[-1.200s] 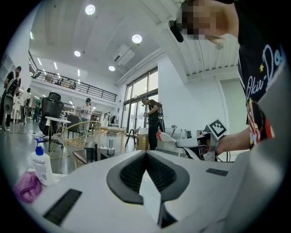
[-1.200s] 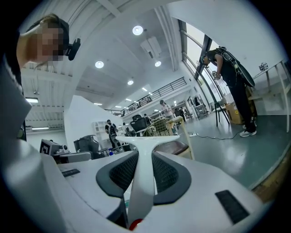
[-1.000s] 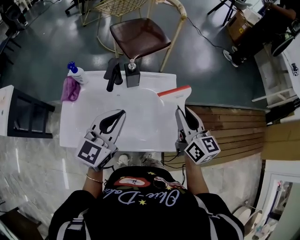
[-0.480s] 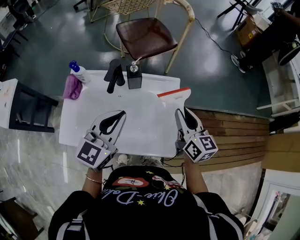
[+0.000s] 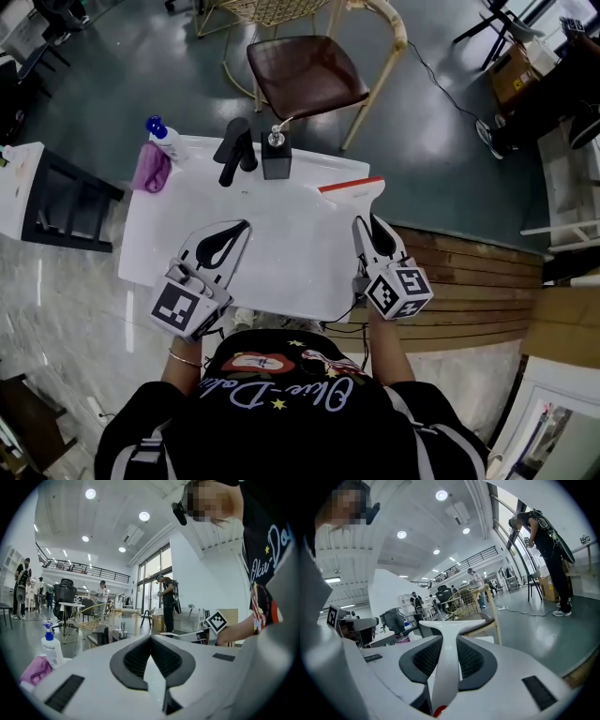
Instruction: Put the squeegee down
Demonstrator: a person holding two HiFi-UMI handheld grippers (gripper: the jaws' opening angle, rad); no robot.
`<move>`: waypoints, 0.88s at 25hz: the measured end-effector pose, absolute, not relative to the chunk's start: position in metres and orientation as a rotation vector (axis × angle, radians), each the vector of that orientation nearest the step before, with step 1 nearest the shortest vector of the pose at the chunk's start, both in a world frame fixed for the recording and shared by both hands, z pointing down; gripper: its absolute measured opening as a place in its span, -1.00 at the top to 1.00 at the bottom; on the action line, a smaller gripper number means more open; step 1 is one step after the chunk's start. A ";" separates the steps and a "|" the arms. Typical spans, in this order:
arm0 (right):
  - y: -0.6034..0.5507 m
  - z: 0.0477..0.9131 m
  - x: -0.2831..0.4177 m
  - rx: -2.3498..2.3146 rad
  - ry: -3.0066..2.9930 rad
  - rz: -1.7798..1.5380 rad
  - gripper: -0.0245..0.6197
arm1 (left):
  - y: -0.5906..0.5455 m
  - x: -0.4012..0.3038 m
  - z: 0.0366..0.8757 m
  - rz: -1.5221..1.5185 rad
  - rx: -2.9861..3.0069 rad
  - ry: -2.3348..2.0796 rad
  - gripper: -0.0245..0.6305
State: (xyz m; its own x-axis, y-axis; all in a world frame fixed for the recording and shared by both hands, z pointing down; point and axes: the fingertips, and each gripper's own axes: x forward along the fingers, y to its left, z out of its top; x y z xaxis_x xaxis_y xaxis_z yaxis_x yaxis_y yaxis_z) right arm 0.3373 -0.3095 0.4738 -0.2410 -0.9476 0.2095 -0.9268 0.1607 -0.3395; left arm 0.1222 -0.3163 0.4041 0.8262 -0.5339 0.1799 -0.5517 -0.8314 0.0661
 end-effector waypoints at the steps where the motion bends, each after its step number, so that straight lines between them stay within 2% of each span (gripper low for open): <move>1: -0.312 0.475 0.338 -1.901 2.359 -0.629 0.62 | -0.317 0.122 0.404 0.237 2.889 -0.871 0.88; 22: -0.340 0.508 0.338 -1.895 2.466 -0.688 0.61 | -0.316 0.105 0.403 0.263 2.819 -1.032 0.88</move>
State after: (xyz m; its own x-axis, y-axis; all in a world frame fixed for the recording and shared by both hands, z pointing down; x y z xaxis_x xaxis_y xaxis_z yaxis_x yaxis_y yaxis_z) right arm 0.3381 -0.3402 0.5080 -0.2916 -0.9113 0.2908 -0.9301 0.1992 -0.3085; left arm 0.1047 -0.3158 0.4034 0.7514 -0.6267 0.2065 -0.6490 -0.7585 0.0596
